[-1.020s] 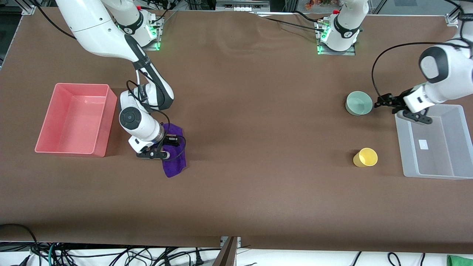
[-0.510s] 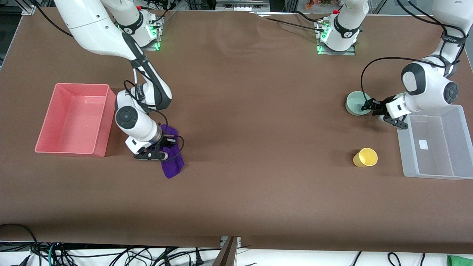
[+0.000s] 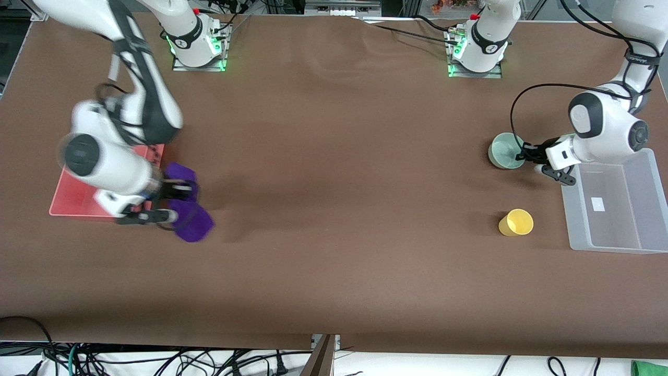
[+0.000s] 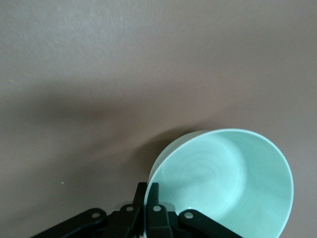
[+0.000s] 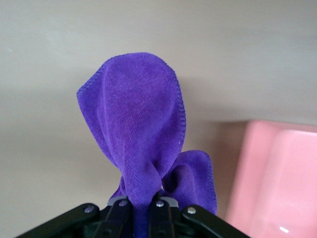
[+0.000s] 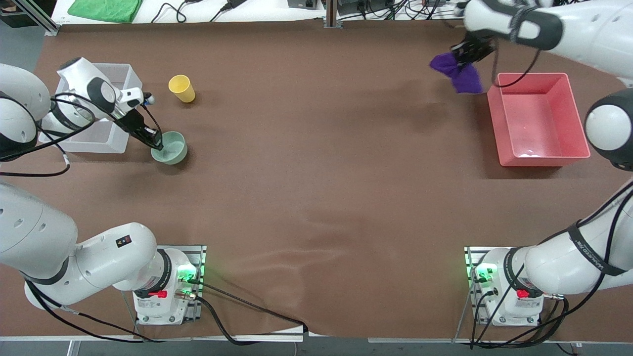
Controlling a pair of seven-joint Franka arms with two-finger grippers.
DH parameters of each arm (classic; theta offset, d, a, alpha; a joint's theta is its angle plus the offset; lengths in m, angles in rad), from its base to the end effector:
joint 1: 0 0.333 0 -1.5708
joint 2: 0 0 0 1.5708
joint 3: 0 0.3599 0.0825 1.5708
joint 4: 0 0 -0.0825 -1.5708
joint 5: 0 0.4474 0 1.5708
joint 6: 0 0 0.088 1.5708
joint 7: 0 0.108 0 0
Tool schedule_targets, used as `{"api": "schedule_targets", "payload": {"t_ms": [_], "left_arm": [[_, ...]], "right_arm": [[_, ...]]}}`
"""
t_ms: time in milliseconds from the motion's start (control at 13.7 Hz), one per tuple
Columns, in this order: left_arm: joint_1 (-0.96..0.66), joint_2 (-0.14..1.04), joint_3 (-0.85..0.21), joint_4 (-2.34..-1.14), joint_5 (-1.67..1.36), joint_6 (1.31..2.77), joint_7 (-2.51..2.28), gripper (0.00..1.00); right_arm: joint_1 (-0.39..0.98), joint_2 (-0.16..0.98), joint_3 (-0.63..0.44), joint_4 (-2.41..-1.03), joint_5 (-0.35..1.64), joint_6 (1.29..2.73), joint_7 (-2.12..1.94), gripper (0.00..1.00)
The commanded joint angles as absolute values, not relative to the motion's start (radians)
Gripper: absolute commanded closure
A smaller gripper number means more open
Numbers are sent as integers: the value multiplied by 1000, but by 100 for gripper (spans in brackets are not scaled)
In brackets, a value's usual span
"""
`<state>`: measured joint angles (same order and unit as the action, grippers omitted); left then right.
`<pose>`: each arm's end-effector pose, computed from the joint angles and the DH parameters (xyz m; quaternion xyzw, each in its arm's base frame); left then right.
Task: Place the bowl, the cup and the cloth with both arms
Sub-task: 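Carry the cloth into the pink bin while the left gripper places the bowl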
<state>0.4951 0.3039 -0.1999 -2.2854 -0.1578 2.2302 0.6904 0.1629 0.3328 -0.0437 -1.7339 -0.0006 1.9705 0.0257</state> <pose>0.5164 0.1477 0.1859 0.9714 -0.1357 -0.1164 0.1564 0.7002 0.0863 0.3901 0.9977 0.0477 -0.0473 0.0109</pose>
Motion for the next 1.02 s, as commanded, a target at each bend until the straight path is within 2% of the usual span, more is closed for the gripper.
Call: {"api": "schedule_targets", "payload": {"t_ms": [0,219,437,728,874,947], "left_arm": [[502,262,-196,-2131,-167,1998,683,100],[508,279,-169,-1889,-115,1737,683,100],[555,343,-150,-1638,-19,1580,699,100],[594,515,-147,-1413,107,1571,833,100],[621,625,-137,-1297,129,1578,926,100],[636,658,-135,-1276,129,1607,969,100]], "right_arm": [[152,247,-142,-1756,-9,1826,-125,100],[152,184,-260,-1802,-18,1761,-210,100],[152,143,-377,-1942,-55,1813,-213,100],[129,144,-459,-2112,-84,2047,-334,100],[126,146,-462,-2151,-83,2082,-333,100],[121,152,-465,-2151,-81,2089,-331,100]]}}
